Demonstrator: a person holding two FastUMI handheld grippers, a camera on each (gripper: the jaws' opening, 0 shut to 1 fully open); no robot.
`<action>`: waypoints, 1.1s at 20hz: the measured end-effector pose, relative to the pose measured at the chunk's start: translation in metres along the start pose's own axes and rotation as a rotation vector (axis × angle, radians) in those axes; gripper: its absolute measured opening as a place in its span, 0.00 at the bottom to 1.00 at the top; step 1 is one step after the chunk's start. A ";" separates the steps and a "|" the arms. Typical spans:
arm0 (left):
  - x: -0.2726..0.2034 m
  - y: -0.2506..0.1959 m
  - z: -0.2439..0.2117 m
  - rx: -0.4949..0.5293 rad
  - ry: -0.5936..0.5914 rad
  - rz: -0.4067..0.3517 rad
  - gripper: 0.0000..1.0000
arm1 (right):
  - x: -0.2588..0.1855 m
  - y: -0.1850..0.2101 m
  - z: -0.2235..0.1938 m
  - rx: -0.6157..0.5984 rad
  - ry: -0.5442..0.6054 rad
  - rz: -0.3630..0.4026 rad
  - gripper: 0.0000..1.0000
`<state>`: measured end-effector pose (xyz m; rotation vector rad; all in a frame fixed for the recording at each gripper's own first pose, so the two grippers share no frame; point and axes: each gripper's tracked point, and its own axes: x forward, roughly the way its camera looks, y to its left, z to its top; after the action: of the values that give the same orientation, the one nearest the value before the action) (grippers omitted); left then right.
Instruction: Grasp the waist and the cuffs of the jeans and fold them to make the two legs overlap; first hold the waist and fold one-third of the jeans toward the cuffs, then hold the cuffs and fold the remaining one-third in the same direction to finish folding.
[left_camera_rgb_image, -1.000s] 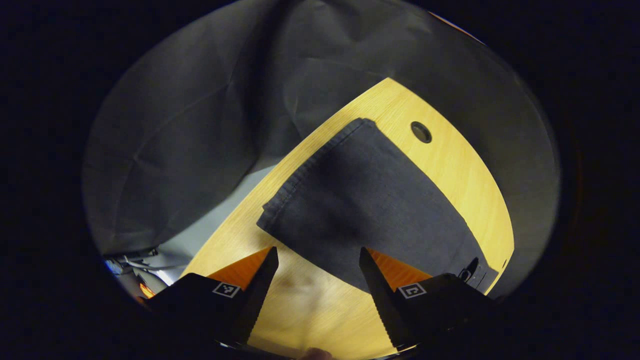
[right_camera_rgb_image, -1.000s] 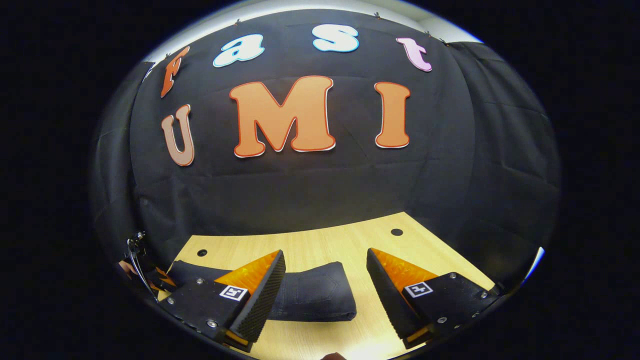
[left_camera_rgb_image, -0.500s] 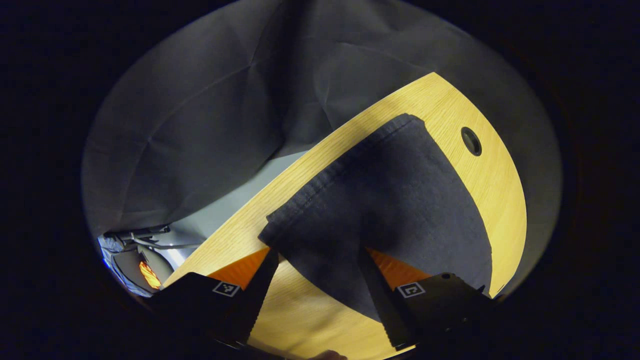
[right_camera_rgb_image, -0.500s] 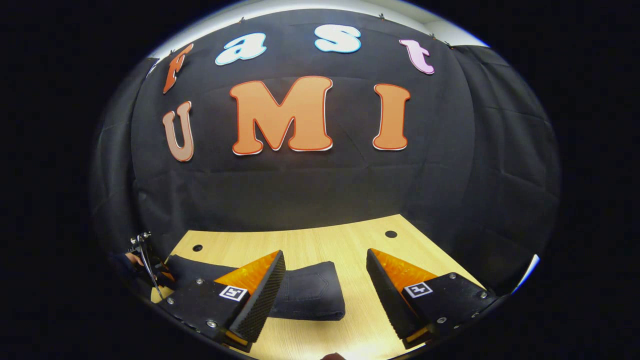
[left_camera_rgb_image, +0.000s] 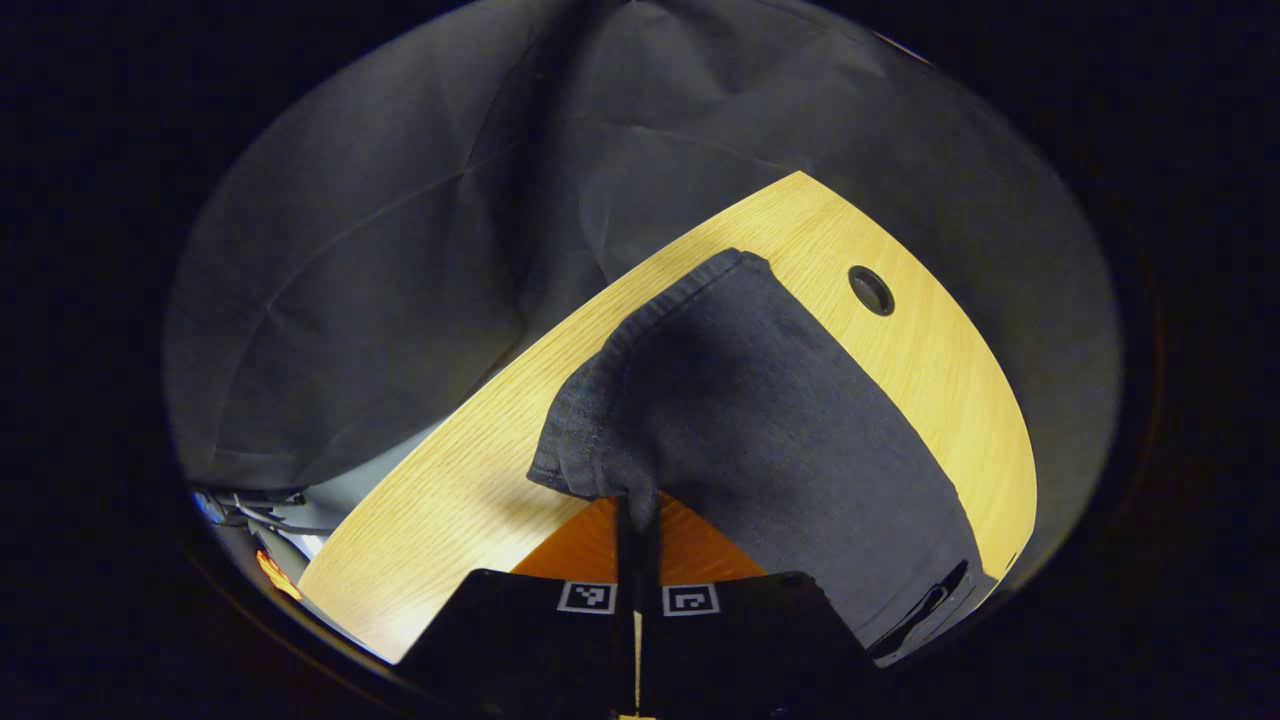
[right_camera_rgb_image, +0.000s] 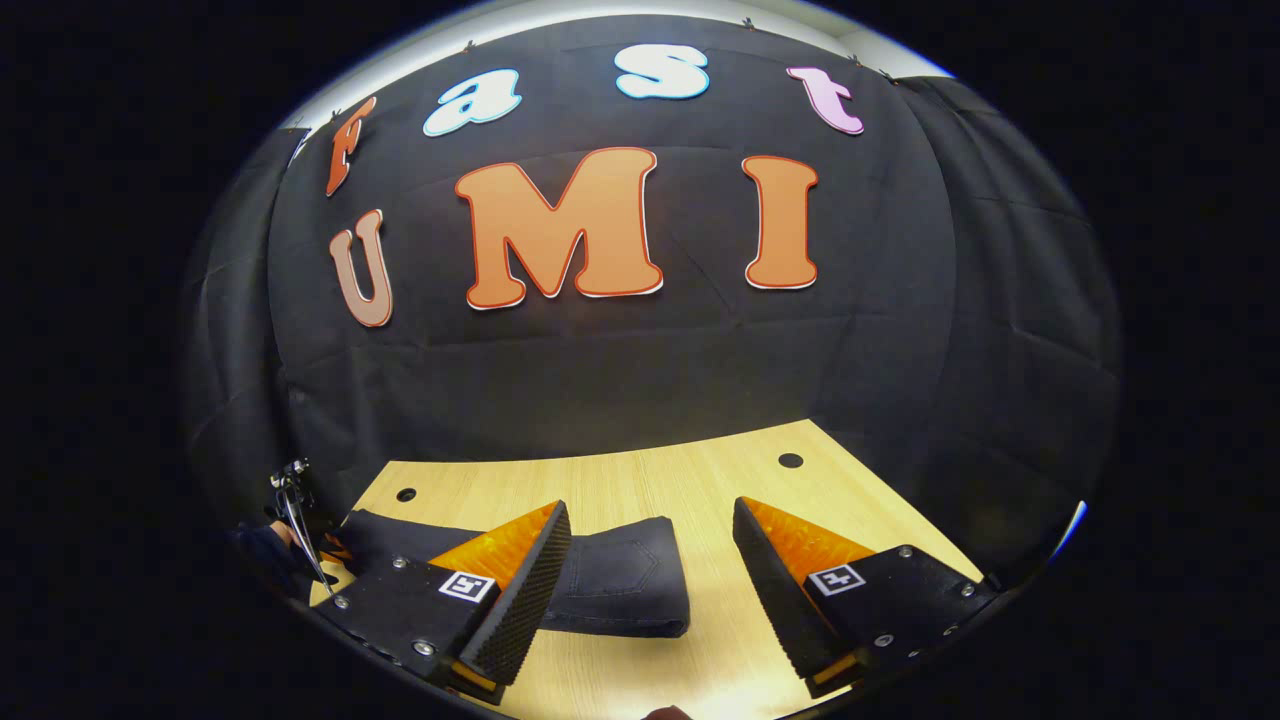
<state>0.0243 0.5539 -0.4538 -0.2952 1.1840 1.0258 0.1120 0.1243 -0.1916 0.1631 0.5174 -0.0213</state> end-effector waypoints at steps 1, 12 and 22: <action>-0.010 -0.003 0.005 -0.015 -0.025 -0.023 0.03 | 0.002 -0.005 0.002 -0.011 -0.004 0.000 0.98; -0.121 -0.038 0.048 0.132 -0.330 -0.188 0.02 | 0.034 -0.021 0.022 -0.029 -0.019 0.072 0.98; -0.217 -0.110 0.034 0.380 -0.497 -0.322 0.02 | 0.049 -0.034 0.030 -0.029 -0.042 0.102 0.98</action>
<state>0.1287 0.4084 -0.2859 0.0710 0.8191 0.5319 0.1671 0.0871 -0.1951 0.1601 0.4665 0.0822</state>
